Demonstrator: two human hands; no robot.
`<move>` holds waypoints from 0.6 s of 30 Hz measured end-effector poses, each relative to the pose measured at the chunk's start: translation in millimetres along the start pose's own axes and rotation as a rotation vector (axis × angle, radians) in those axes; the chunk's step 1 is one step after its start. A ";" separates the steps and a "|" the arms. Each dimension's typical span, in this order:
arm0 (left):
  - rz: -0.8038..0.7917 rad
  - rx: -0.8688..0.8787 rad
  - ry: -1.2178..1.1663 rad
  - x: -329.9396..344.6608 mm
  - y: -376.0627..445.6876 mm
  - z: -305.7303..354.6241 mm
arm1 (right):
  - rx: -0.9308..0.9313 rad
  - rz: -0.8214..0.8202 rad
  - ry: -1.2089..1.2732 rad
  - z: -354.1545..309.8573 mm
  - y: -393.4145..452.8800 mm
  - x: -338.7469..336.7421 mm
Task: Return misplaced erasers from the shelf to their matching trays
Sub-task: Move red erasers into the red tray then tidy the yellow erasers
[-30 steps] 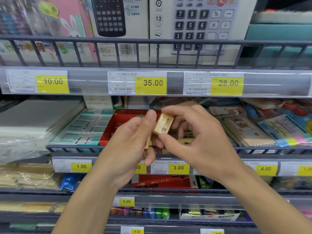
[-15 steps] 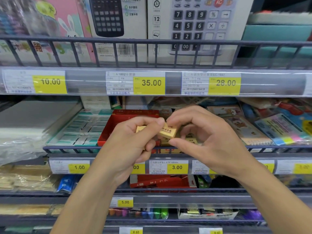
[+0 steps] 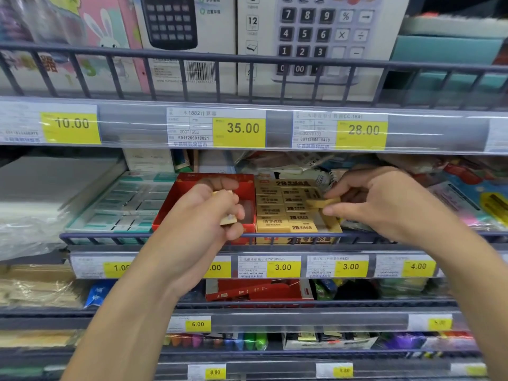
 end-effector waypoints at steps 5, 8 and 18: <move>-0.032 0.016 -0.020 2.0 0.5 -0.2 | -0.014 -0.077 -0.237 4.2 11.8 20.5; -0.081 0.025 -0.024 5.8 0.0 0.3 | -0.058 -0.077 -0.331 -0.1 19.5 31.4; -0.105 0.053 0.050 7.4 -2.1 4.8 | 0.092 -0.257 -0.409 2.6 24.3 44.1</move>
Point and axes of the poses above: each hand's wrist, its own y-axis towards the middle knuckle, its own x-axis out of the palm, z = x × y, the point moved 9 cm from there along y, towards the middle knuckle, and after that the axes turned 1 degree about x, right-handed, at the moved point
